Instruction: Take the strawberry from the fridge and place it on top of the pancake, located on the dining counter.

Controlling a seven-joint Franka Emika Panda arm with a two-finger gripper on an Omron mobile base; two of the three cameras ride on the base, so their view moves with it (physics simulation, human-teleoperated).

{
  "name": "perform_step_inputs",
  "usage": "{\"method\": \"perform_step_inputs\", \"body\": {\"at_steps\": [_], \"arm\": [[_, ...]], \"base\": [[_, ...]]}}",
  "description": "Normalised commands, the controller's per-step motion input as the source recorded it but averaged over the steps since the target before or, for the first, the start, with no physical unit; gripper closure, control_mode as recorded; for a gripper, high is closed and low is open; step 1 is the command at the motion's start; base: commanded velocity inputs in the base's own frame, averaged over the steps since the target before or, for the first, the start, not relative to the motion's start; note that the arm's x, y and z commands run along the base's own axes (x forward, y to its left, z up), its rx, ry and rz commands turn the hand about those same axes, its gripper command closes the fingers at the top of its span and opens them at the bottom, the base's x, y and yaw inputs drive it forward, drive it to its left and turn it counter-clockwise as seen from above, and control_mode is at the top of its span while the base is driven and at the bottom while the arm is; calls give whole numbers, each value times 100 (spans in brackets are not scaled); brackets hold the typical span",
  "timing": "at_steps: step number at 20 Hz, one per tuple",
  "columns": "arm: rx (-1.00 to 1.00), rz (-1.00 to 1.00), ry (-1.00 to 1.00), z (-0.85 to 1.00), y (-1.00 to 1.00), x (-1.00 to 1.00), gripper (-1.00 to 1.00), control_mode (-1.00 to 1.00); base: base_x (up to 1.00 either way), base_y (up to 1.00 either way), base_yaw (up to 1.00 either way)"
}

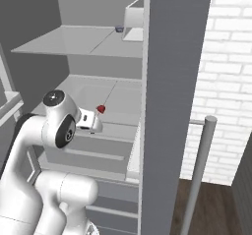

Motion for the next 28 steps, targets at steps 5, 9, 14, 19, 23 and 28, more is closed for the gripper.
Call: {"method": "perform_step_inputs", "body": {"at_steps": [5, 9, 14, 19, 23, 28], "arm": [[0, 12, -6, 15, 36, 85, -100, -100], [0, 2, 0, 1, 16, 80, -100, -100], [0, -6, 0, 7, -9, 48, -100, -100], [1, -3, 0, 0, -13, 39, -100, -100], [0, 0, 0, 0, 0, 39, -100, -100], [0, -1, 5, -6, 0, 44, -100, -100]], "base": [[0, 0, 0], [0, 0, 0], [0, 0, 0], [0, 0, 0], [0, 0, 0], [0, 0, 0]]}}
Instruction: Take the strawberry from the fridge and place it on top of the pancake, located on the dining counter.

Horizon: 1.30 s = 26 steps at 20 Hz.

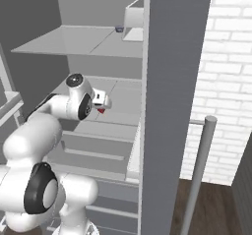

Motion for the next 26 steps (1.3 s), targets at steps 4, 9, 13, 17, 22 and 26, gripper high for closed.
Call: {"method": "perform_step_inputs", "body": {"at_steps": [4, 9, 13, 17, 22, 26], "arm": [[0, 0, 4, -25, 0, 37, -100, -100], [0, 0, 4, -20, 0, 36, -100, -100], [0, 0, 0, -5, 0, 30, -100, -100], [1, 0, 0, -13, 0, 23, -100, -100], [0, 0, 0, -29, 0, 26, -100, -100], [0, 0, 0, -26, 0, 19, -100, -100]], "base": [[0, 0, 0], [0, 0, 0], [0, 0, 0], [0, 0, 0], [0, 0, 0], [0, 0, 0]]}}
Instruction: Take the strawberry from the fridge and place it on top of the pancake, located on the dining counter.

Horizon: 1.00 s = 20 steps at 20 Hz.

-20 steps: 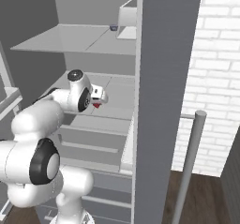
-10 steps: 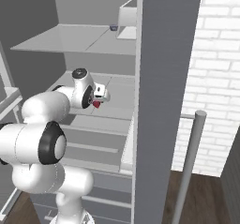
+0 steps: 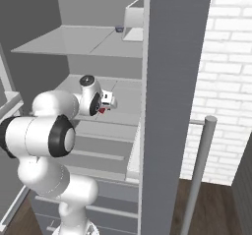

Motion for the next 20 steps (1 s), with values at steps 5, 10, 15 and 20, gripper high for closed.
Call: {"method": "perform_step_inputs", "body": {"at_steps": [5, 10, 15, 20], "arm": [[0, 0, 0, 0, 0, 28, -100, -100], [0, 0, 4, -3, 0, 10, -100, -100], [0, 0, 9, -24, 0, 0, -100, -100], [0, 0, 2, -16, 0, 0, 100, -100]], "base": [[0, 0, 0], [0, 0, 0], [0, 0, 0], [0, 0, 0]]}}
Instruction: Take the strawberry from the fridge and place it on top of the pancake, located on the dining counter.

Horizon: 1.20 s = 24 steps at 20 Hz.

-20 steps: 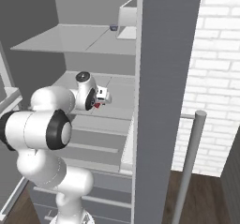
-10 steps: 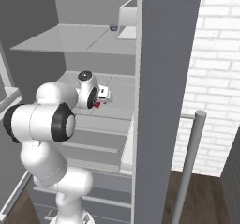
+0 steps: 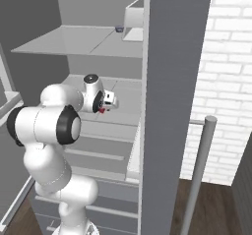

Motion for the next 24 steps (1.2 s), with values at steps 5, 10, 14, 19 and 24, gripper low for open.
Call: {"method": "perform_step_inputs", "body": {"at_steps": [5, 10, 14, 19, 24], "arm": [[0, 0, 0, -1, 0, -7, 100, -100], [0, -7, 0, 0, -6, -71, 100, -100], [0, -8, -2, 21, 0, -100, 100, -100], [5, -1, 2, 77, 0, -97, 100, -100], [6, 0, 6, 81, 0, -97, 100, -100]], "base": [[0, 0, 0], [0, 0, 0], [0, 0, 0], [0, 0, 0], [0, 0, 0]]}}
